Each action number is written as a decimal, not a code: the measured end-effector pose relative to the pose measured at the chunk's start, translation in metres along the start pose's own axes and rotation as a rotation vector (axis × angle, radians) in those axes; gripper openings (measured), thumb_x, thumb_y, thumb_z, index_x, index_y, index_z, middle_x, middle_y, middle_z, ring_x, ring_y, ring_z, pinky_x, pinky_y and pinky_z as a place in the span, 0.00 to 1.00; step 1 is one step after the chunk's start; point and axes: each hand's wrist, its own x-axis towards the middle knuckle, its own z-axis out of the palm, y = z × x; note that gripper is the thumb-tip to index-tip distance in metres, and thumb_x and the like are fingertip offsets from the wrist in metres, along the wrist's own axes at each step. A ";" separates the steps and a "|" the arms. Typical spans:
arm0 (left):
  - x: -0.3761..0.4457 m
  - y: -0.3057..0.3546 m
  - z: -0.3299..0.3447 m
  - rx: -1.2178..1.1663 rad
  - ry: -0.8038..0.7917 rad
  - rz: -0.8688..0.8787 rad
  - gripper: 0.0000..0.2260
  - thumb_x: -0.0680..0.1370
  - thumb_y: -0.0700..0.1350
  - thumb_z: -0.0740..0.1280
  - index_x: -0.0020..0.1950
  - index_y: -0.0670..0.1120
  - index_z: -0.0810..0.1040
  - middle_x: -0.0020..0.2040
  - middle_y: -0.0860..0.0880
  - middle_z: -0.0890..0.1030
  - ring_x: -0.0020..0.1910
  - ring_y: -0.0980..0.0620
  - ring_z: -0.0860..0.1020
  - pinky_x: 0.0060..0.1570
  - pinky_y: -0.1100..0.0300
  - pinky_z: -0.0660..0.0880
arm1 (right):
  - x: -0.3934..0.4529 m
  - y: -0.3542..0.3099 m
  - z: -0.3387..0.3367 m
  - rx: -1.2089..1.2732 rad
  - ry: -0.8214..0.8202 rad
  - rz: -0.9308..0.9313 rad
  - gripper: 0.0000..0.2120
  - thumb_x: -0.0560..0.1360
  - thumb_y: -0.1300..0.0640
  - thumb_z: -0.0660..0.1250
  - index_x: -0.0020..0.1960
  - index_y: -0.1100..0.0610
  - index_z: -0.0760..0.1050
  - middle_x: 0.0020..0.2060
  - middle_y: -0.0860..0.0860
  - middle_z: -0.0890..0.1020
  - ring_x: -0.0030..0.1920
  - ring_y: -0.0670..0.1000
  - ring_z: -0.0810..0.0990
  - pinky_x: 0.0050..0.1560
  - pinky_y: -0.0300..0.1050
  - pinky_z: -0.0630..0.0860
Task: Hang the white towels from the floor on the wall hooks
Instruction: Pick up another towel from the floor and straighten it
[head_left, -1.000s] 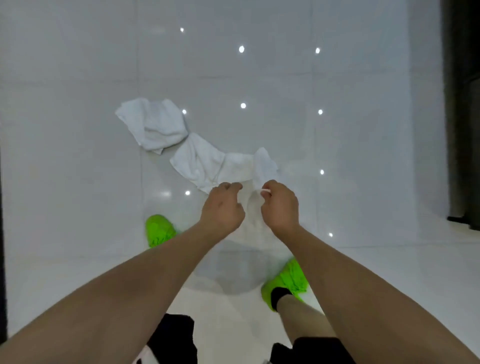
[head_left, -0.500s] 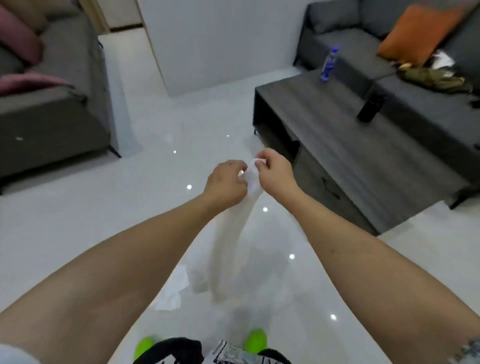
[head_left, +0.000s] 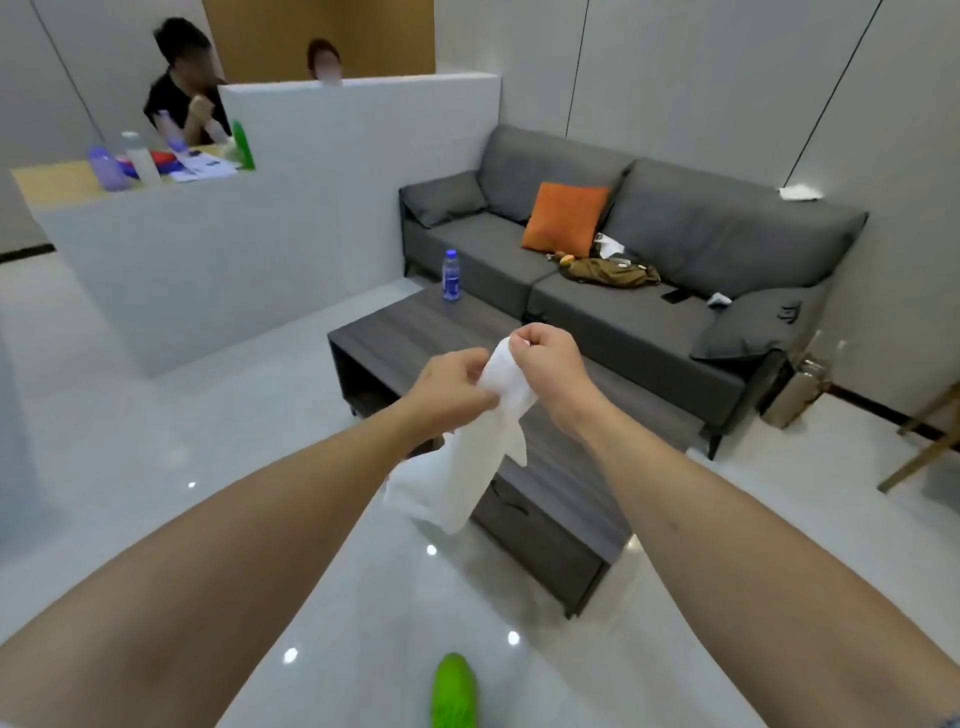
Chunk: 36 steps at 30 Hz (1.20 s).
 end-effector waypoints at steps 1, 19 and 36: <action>0.022 0.006 -0.002 -0.054 -0.031 0.009 0.12 0.68 0.48 0.72 0.51 0.59 0.79 0.46 0.57 0.82 0.46 0.54 0.81 0.39 0.59 0.80 | 0.020 -0.002 -0.007 0.005 0.003 -0.002 0.09 0.78 0.58 0.62 0.41 0.54 0.78 0.40 0.50 0.80 0.42 0.50 0.78 0.44 0.46 0.75; 0.319 0.021 -0.060 0.160 0.057 -0.142 0.08 0.67 0.57 0.75 0.36 0.54 0.81 0.38 0.54 0.81 0.40 0.55 0.80 0.34 0.64 0.72 | 0.348 -0.026 -0.073 0.082 -0.067 -0.051 0.13 0.77 0.64 0.63 0.35 0.56 0.75 0.35 0.53 0.76 0.38 0.51 0.73 0.41 0.43 0.70; 0.365 0.002 -0.205 0.805 0.757 -0.647 0.03 0.77 0.51 0.63 0.46 0.53 0.74 0.44 0.49 0.76 0.42 0.47 0.73 0.37 0.57 0.68 | 0.595 -0.060 -0.047 0.063 -0.144 -0.284 0.06 0.78 0.58 0.65 0.48 0.59 0.80 0.37 0.53 0.80 0.33 0.46 0.78 0.34 0.39 0.75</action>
